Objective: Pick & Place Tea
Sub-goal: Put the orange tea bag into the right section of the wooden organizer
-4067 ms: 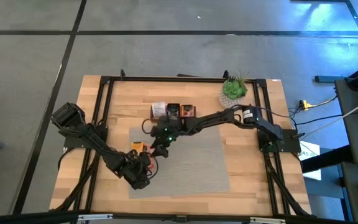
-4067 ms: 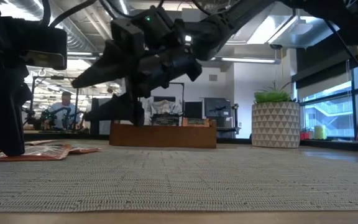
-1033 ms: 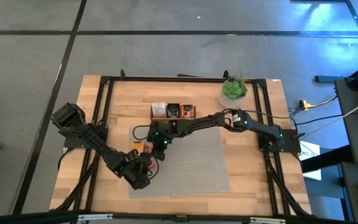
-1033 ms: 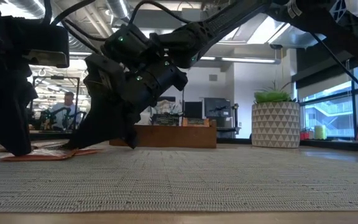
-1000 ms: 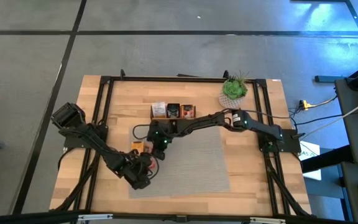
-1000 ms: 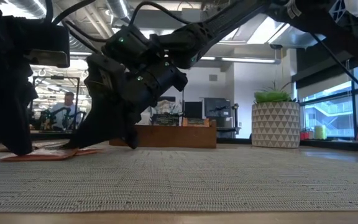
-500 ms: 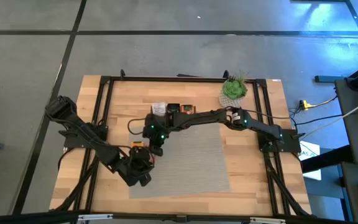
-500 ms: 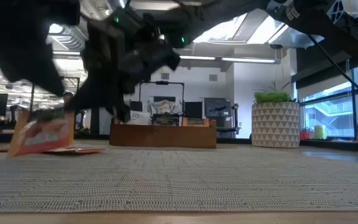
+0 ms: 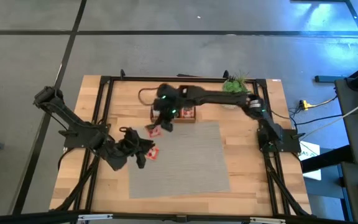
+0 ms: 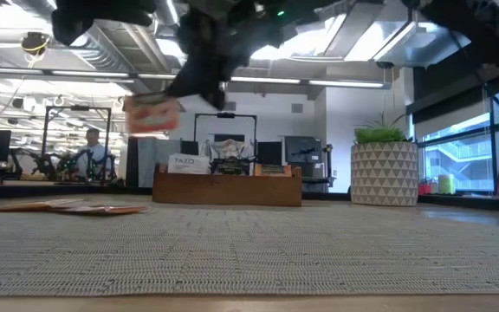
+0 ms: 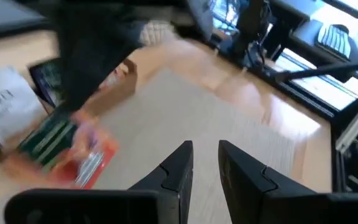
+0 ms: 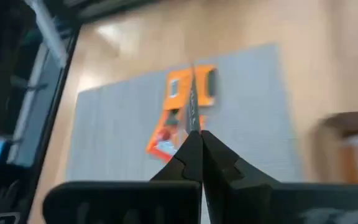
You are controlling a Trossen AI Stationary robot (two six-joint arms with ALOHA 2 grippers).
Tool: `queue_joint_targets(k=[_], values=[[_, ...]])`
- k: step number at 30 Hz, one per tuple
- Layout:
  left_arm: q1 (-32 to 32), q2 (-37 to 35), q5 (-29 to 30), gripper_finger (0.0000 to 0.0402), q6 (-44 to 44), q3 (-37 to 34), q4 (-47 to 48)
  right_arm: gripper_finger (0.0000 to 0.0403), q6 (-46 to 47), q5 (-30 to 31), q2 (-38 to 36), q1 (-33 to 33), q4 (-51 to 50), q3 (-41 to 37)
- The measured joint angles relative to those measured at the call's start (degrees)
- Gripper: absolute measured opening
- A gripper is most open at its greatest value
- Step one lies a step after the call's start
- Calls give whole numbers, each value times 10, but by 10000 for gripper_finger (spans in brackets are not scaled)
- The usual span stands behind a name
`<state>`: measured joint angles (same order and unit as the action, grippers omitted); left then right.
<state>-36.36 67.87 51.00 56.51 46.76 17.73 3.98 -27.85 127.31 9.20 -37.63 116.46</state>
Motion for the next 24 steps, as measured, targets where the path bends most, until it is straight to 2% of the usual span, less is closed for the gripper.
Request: queue_joint_targets(k=[3,7,12,15,18,24], values=[[12,-15,6,72,-24,0,0,0,-4,12,-67,20,27,-82],[33,-18,6,72,-57,0,1,0,1,22,-166,56,93,-231],[67,-18,0,73,-82,0,1,0,-16,89,-302,98,162,-394],[84,-18,-1,73,-83,0,1,0,-10,101,-360,124,208,-481],[98,-18,-20,73,-90,0,3,0,-2,121,-402,142,274,-559],[113,-18,-51,73,-113,0,2,0,0,117,-405,142,431,-673]])
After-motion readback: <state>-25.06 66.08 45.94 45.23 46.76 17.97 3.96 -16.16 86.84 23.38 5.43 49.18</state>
